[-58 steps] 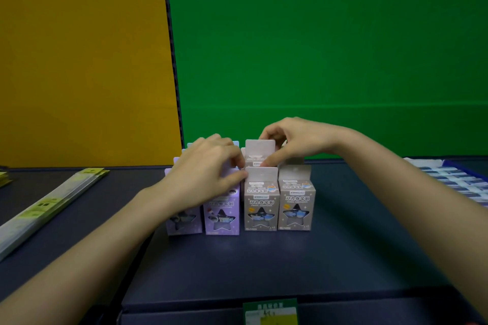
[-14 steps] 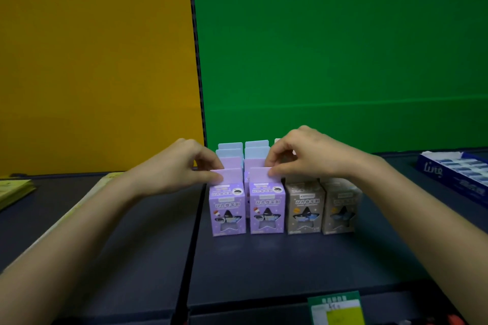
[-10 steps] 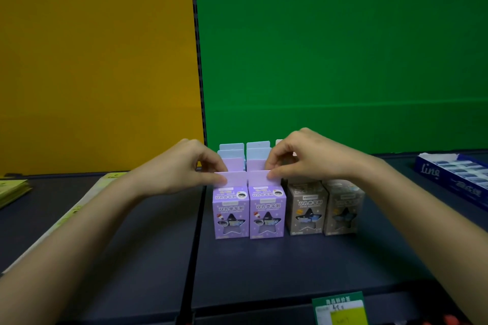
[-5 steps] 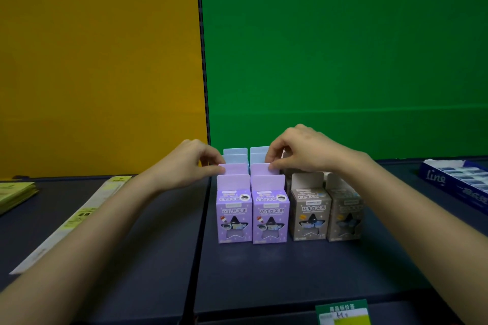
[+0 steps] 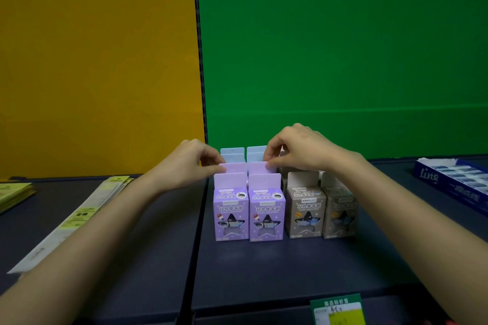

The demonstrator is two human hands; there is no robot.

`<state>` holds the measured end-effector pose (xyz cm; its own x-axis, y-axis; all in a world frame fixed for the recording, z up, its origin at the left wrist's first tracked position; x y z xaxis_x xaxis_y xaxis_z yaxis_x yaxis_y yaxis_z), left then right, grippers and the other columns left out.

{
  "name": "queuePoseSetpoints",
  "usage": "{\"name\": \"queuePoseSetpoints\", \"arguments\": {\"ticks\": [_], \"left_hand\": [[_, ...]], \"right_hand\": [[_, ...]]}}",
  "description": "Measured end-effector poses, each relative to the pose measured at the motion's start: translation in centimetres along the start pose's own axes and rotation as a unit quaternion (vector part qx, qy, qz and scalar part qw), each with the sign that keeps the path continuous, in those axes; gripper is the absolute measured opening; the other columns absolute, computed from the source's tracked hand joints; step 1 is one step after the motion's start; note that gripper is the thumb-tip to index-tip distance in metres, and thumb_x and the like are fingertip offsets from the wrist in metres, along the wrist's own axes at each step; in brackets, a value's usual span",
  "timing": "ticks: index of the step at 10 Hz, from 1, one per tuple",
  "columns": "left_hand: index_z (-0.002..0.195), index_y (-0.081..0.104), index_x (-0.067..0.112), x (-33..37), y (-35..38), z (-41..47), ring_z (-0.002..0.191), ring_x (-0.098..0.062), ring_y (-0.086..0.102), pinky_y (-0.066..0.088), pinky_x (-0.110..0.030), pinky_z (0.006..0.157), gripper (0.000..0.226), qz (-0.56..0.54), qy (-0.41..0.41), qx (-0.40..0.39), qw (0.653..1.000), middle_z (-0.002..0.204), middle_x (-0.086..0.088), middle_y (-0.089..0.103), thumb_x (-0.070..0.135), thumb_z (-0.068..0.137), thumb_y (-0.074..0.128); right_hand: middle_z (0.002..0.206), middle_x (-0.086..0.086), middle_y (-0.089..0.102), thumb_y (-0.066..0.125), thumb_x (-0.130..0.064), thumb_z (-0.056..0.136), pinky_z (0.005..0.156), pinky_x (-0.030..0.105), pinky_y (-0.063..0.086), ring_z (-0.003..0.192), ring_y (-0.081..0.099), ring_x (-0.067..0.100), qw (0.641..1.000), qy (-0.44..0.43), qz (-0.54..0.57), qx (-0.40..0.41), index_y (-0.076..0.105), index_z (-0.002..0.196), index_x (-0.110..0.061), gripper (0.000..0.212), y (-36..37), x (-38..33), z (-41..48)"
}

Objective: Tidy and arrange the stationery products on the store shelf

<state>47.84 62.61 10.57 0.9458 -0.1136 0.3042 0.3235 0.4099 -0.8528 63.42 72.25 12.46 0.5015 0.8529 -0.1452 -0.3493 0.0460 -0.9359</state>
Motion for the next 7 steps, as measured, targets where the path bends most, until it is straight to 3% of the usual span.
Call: {"name": "queuePoseSetpoints", "arguments": {"ticks": [4, 5, 6, 7], "left_hand": [[0.100, 0.070, 0.012, 0.1, -0.6, -0.4, 0.069, -0.005, 0.054, 0.039, -0.006, 0.055, 0.025, 0.018, 0.006, 0.026, 0.999, 0.096, -0.002, 0.070, 0.028, 0.081, 0.066], [0.104, 0.067, 0.016, 0.3, -2.1, -1.6, 0.076, -0.011, 0.056, 0.035, -0.010, 0.054, 0.024, 0.045, 0.007, 0.069, 0.997, 0.099, 0.001, 0.068, 0.026, 0.083, 0.062], [0.102, 0.067, 0.019, 1.0, -4.8, -4.1, 0.075, -0.005, 0.057, 0.036, -0.011, 0.057, 0.020, 0.051, 0.013, 0.127, 0.990, 0.093, 0.007, 0.067, 0.023, 0.084, 0.061], [0.097, 0.066, 0.028, 1.3, -7.8, -7.7, 0.079, 0.004, 0.055, 0.040, -0.013, 0.060, 0.015, 0.005, 0.007, 0.188, 0.982, 0.082, 0.022, 0.063, 0.027, 0.083, 0.062]], "right_hand": [[0.066, -0.026, 0.055, 0.070, -0.040, 0.074, 0.069, 0.027, 0.041, 0.073, 0.055, 0.009, 0.999, 0.016, 0.018, 0.022, 0.070, 0.091, -0.030, 0.020, -0.4, 0.0, -0.6], [0.081, -0.019, 0.065, 0.066, -0.038, 0.078, 0.076, 0.032, 0.049, 0.076, 0.060, 0.009, 0.998, 0.013, 0.028, 0.052, 0.068, 0.097, -0.029, 0.021, -1.2, -0.1, -1.5], [0.086, -0.013, 0.069, 0.064, -0.031, 0.080, 0.079, 0.034, 0.051, 0.080, 0.063, 0.011, 0.994, -0.006, 0.050, 0.100, 0.069, 0.096, -0.028, 0.016, -2.5, -0.7, -2.7], [0.088, -0.007, 0.072, 0.064, -0.023, 0.083, 0.076, 0.026, 0.048, 0.079, 0.062, 0.009, 0.983, -0.018, 0.099, 0.151, 0.070, 0.095, -0.025, 0.014, -3.8, -1.0, -4.4]]}}
Point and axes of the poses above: each hand's wrist, its own z-axis towards the middle knuckle, its own y-axis out of the palm, x = y × z, the point moved 5 cm from there along z, towards the middle knuckle
